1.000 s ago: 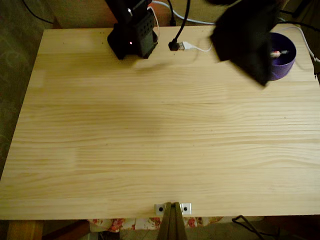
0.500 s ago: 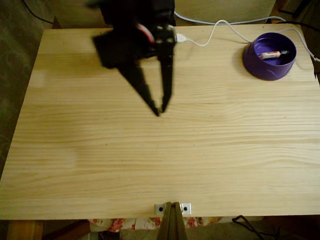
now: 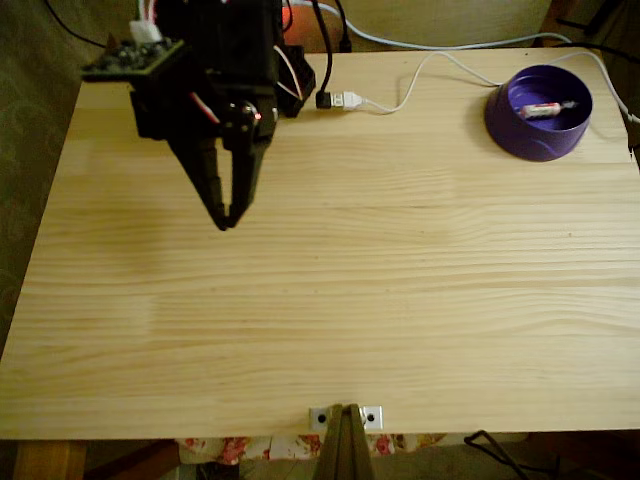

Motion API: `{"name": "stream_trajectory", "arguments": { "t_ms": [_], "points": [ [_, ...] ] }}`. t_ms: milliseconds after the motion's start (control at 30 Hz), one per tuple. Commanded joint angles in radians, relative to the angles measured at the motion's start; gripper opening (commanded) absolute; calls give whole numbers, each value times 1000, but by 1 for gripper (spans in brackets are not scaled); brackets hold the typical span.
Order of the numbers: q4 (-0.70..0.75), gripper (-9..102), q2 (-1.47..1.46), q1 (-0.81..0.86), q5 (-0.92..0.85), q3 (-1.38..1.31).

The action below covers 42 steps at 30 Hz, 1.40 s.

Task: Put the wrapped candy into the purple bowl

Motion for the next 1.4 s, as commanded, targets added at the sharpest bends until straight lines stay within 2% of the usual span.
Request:
{"name": "stream_trajectory", "arguments": {
  "t_ms": [0, 367, 1033, 1367],
  "points": [
    [-26, 0, 101, 38, -9, 57],
    [63, 0, 290, 51, -38, 193],
    [58, 3, 290, 66, -17, 232],
    [58, 0, 290, 66, -17, 232]
  ]
}}
